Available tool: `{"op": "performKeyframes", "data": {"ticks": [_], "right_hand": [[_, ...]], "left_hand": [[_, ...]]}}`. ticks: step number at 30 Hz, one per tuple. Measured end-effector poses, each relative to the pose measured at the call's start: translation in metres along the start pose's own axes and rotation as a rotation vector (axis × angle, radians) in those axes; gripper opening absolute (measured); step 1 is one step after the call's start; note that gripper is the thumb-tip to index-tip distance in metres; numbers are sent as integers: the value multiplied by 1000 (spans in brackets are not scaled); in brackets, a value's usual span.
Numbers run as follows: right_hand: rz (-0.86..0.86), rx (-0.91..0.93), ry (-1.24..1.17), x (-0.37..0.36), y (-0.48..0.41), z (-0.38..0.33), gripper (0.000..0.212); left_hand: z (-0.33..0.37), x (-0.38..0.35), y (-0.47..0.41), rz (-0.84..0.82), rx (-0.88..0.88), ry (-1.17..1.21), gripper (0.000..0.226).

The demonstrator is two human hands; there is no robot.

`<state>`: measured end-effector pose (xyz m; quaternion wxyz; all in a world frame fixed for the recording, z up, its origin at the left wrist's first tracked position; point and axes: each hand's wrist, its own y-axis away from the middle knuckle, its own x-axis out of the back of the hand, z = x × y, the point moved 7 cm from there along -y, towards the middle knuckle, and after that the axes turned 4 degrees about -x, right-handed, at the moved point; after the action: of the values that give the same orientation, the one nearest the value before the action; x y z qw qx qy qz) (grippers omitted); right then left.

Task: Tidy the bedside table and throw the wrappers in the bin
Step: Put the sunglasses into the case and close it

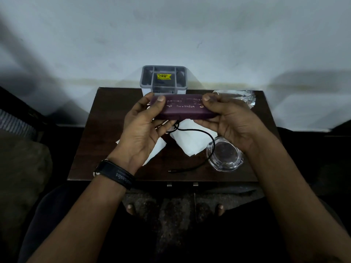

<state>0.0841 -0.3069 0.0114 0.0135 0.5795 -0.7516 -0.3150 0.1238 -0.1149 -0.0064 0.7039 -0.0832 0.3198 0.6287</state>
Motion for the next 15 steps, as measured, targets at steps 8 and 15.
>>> {"op": "performKeyframes", "data": {"ticks": [8, 15], "right_hand": [[1, -5, 0, 1, -4, 3, 48], [-3, 77, -8, 3, -5, -1, 49]], "left_hand": [[-1, 6, -4, 53, -36, -35, 43], [-1, 8, -5, 78, -21, -25, 44]]}}
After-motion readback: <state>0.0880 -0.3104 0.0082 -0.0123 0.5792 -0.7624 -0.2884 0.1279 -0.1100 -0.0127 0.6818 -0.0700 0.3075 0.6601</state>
